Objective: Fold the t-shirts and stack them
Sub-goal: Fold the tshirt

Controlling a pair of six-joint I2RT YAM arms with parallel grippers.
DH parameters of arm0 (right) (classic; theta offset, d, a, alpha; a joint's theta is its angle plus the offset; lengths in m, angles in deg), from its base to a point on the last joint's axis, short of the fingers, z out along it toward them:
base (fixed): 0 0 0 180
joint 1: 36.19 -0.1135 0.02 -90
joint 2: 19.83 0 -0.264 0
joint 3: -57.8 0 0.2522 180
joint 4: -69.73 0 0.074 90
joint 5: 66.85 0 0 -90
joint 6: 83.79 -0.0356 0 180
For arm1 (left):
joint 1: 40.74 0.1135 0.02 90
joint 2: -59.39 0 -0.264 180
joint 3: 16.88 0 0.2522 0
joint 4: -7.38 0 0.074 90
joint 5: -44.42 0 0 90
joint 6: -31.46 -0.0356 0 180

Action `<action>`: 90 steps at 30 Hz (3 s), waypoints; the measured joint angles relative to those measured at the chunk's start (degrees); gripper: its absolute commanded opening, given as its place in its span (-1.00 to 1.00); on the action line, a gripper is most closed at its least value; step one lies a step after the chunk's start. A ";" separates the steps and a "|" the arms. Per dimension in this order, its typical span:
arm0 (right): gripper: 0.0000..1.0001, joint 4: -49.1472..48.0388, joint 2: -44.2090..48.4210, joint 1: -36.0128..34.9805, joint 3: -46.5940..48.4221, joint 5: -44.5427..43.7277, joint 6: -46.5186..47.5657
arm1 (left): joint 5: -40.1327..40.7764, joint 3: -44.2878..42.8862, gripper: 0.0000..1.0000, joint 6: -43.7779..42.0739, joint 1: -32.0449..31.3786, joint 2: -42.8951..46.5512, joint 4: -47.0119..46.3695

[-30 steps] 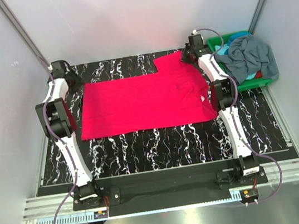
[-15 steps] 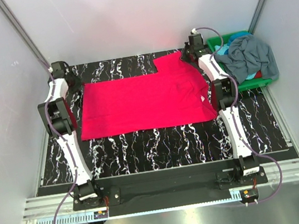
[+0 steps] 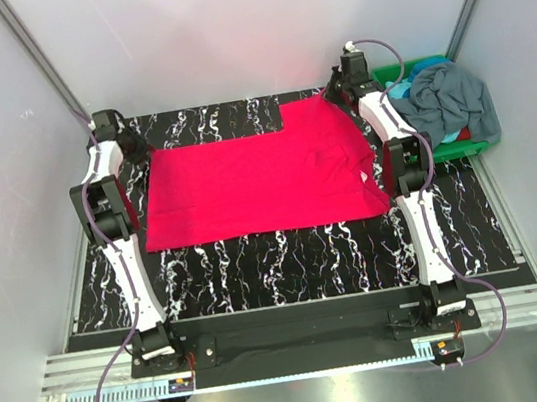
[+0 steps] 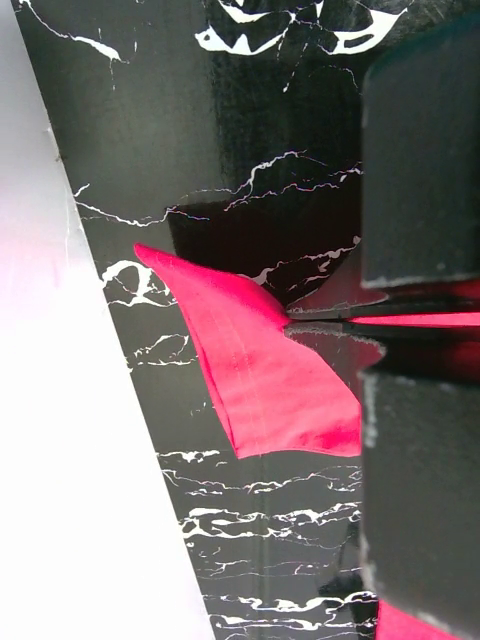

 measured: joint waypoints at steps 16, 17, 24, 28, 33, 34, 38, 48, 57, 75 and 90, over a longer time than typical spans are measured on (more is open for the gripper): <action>-1.00 -0.35 3.63 0.11 -4.79 0.39 3.10 | -1.27 1.14 -1.00 -0.33 0.00 0.04 -0.90; -1.00 -0.35 4.39 0.17 -5.27 0.31 3.41 | -1.27 1.14 -1.00 -0.55 0.00 0.11 -0.90; -1.00 -0.61 10.03 0.98 -7.02 0.44 5.64 | -1.79 2.54 -1.00 -2.10 0.13 2.51 -1.46; -1.00 -1.25 12.15 1.73 -8.87 0.83 6.51 | -2.60 4.35 -1.00 -2.27 0.24 5.05 -2.19; -1.00 -1.29 14.29 2.27 -13.05 0.83 7.63 | -3.19 8.37 -1.00 -2.75 0.63 8.81 -3.96; -1.00 -1.33 14.67 2.27 -13.88 0.85 7.80 | -3.26 9.44 -1.00 -2.95 0.72 9.57 -4.42; -1.00 -2.05 16.28 2.32 -17.22 1.03 8.59 | -3.63 12.22 -1.00 -3.76 1.05 11.30 -5.44; -1.00 -9.09 27.85 2.32 -36.79 1.05 9.94 | -3.65 19.78 -1.00 -6.62 1.49 15.69 -6.05; -1.00 -17.00 41.35 2.32 -55.54 1.16 9.92 | -2.67 29.51 -1.00 -9.01 1.73 24.79 -6.36; -1.00 -22.77 48.04 2.36 -74.18 -0.09 8.41 | 2.84 39.60 -1.00 -12.44 1.70 30.36 -3.78; -1.00 -23.89 53.92 2.36 -76.22 -0.04 7.63 | 4.26 41.07 -1.00 -11.63 1.70 34.77 -2.19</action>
